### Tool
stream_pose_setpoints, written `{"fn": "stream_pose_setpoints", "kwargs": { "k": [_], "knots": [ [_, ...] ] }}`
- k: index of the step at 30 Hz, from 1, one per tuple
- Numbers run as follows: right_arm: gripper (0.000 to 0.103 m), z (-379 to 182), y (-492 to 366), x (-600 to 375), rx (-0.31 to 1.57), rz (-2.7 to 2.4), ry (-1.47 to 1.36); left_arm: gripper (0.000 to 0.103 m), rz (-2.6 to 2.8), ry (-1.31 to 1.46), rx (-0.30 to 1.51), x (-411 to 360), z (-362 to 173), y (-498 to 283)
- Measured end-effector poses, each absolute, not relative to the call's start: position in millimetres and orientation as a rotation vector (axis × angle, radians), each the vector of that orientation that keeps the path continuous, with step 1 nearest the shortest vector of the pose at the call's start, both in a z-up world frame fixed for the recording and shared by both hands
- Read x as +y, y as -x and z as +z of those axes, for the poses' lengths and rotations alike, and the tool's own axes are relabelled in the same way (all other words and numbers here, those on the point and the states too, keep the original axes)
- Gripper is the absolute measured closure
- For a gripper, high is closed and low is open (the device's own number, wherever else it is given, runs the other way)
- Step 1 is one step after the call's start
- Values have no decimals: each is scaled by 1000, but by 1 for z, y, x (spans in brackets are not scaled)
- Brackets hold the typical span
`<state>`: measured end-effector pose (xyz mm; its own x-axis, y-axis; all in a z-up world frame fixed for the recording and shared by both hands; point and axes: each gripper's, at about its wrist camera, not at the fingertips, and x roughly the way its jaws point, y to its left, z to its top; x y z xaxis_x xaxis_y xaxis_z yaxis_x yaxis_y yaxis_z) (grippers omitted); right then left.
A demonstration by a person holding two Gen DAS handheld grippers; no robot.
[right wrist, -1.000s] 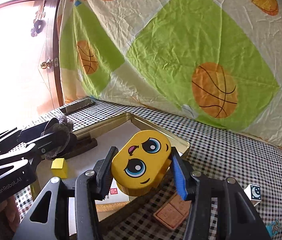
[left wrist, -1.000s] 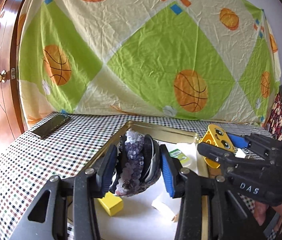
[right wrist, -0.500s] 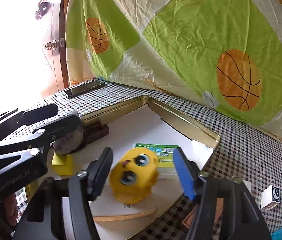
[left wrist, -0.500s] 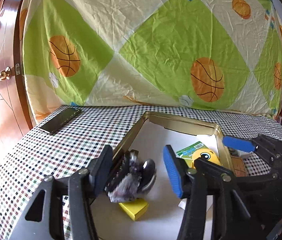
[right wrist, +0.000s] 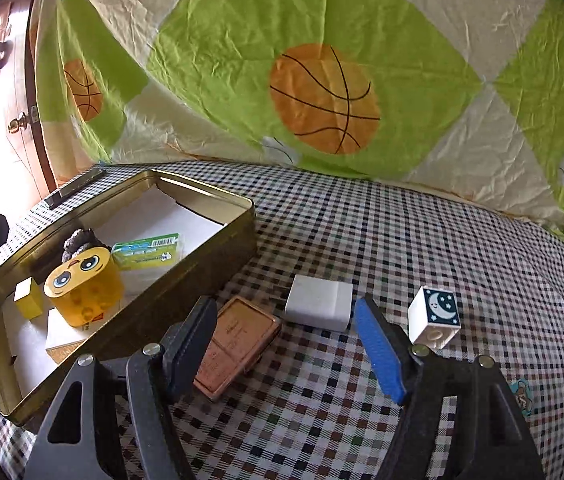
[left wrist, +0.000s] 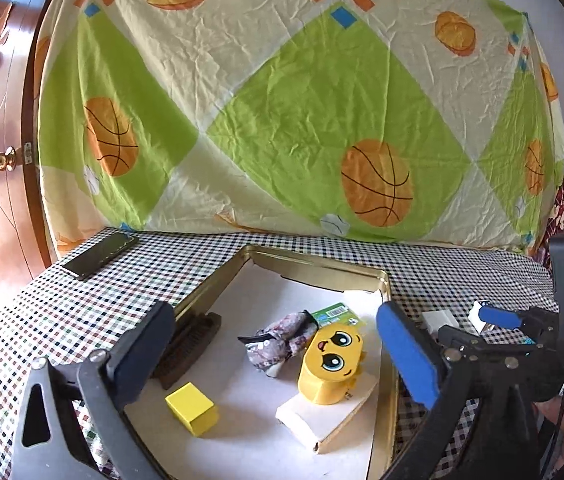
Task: Organize rigid objects
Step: 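Grasp the copper engraved plaque with the right tool and lift it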
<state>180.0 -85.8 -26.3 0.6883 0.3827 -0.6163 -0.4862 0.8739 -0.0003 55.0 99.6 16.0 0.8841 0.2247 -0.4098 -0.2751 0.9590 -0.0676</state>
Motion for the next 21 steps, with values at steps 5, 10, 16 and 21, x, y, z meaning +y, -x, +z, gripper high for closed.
{"fn": "stream_pose_setpoints", "kwargs": {
  "k": [5, 10, 16, 21],
  "knots": [
    [30, -40, -188, -64, 740, 496, 179, 1, 279, 142, 432, 101, 17, -61],
    [30, -55, -196, -52, 821, 501, 172, 1, 289, 146, 439, 104, 18, -64],
    [41, -59, -192, -42, 834, 534, 231, 1, 265, 141, 441, 96, 19, -66],
    [54, -58, -183, -53, 809, 565, 224, 1, 226, 131, 432, 79, 21, -66]
  ]
}}
